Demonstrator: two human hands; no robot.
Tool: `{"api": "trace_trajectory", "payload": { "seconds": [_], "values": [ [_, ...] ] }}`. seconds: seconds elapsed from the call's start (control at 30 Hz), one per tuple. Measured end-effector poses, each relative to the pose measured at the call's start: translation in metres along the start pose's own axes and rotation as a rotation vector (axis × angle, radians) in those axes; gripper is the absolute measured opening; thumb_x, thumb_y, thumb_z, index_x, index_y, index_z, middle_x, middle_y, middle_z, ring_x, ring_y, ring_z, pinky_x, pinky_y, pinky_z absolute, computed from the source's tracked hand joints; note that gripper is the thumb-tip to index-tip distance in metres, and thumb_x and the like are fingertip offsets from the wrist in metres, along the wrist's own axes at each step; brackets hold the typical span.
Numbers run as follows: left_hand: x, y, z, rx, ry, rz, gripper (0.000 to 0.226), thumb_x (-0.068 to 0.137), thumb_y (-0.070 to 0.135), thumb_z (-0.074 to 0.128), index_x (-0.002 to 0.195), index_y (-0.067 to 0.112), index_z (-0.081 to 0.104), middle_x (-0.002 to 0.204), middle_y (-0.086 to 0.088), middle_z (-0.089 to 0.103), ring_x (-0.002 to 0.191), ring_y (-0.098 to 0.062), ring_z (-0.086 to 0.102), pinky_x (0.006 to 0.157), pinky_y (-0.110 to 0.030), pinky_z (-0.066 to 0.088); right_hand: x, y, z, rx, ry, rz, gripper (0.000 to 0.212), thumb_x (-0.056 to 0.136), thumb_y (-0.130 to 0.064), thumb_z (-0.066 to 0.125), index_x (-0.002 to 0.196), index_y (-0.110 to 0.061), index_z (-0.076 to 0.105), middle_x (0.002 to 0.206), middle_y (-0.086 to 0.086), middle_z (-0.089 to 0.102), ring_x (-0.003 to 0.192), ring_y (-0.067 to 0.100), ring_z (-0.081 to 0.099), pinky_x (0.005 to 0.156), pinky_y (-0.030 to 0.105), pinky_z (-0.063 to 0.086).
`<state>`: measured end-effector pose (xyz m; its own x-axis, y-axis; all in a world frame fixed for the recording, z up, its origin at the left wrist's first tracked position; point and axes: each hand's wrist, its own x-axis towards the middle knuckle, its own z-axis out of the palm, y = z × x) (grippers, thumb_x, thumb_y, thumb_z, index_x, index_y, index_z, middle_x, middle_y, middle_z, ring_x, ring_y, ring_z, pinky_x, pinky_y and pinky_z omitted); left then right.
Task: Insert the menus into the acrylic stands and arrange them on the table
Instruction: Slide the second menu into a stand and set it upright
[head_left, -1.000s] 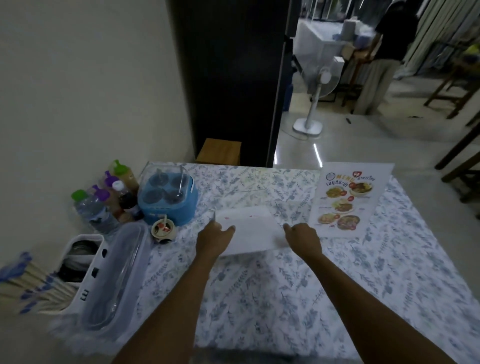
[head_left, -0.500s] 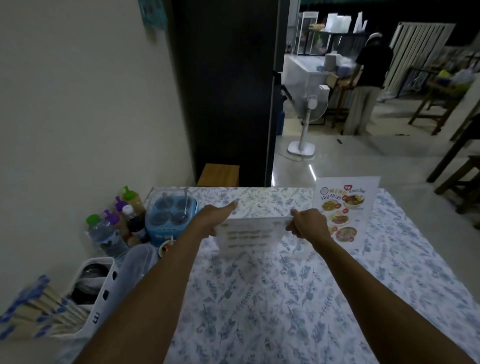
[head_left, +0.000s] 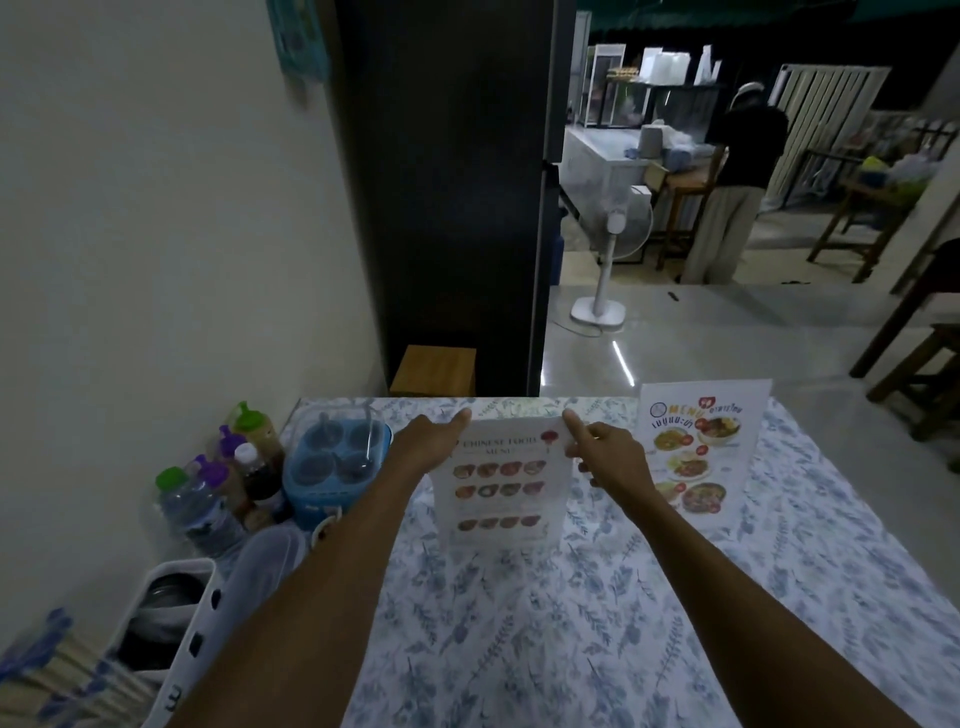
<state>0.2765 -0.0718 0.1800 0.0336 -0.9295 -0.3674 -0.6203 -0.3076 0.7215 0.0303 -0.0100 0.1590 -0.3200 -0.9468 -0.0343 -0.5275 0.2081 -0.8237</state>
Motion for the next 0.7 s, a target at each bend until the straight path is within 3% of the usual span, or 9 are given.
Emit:
{"api": "trace_trajectory", "payload": {
  "seconds": [0.07,0.17,0.3,0.4,0.6,0.7],
  "values": [
    [0.010,0.000,0.004,0.047,0.032,0.007,0.131,0.055,0.102,0.028,0.146,0.009,0.043,0.142,-0.015,0.055,0.126,-0.034,0.054,0.101,-0.044,0.046,0.008,0.005,0.004,-0.053,-0.007,0.000,0.049,0.093,-0.067,0.048,0.096,-0.022,0.067,0.085,-0.003,0.075,0.081,0.020,0.072,0.079,0.046,0.061],
    [0.019,0.004,0.008,0.047,0.080,0.030,0.116,0.069,0.095,0.031,0.148,0.011,0.040,0.143,-0.015,0.053,0.129,-0.035,0.051,0.100,-0.042,0.043,0.020,0.013,0.014,-0.105,-0.012,0.012,0.044,0.096,-0.058,0.051,0.111,-0.020,0.067,0.097,0.002,0.077,0.083,0.021,0.073,0.078,0.046,0.062],
    [0.035,0.004,0.011,0.041,0.142,0.012,0.121,0.061,0.099,0.029,0.146,0.013,0.038,0.132,-0.014,0.061,0.119,-0.034,0.058,0.099,-0.048,0.048,0.030,0.022,0.028,-0.119,0.003,0.009,0.023,0.099,-0.046,0.051,0.105,-0.027,0.062,0.100,0.005,0.077,0.086,0.023,0.073,0.079,0.047,0.061],
    [0.037,0.007,0.013,0.079,0.185,0.047,0.096,0.080,0.084,0.035,0.142,0.011,0.037,0.128,-0.014,0.061,0.114,-0.034,0.060,0.090,-0.044,0.049,0.034,0.019,0.032,-0.136,-0.019,0.032,0.022,0.098,-0.042,0.054,0.107,-0.023,0.060,0.100,0.007,0.076,0.087,0.025,0.072,0.079,0.047,0.061],
    [0.043,0.013,0.021,0.062,0.268,0.177,0.054,0.099,0.054,0.040,0.131,0.011,0.042,0.113,-0.012,0.064,0.091,-0.023,0.061,0.072,-0.037,0.047,0.040,0.019,0.034,-0.124,-0.113,0.067,0.036,0.096,-0.038,0.058,0.124,-0.015,0.057,0.109,0.010,0.073,0.094,0.026,0.071,0.083,0.049,0.061],
    [0.042,0.009,0.023,0.035,0.306,0.210,0.052,0.098,0.053,0.043,0.130,0.012,0.043,0.122,-0.014,0.059,0.100,-0.028,0.062,0.075,-0.039,0.049,0.040,0.018,0.034,-0.113,-0.151,0.075,0.035,0.097,-0.033,0.058,0.125,-0.013,0.054,0.107,0.011,0.073,0.090,0.025,0.071,0.080,0.047,0.062]
  ]
}}
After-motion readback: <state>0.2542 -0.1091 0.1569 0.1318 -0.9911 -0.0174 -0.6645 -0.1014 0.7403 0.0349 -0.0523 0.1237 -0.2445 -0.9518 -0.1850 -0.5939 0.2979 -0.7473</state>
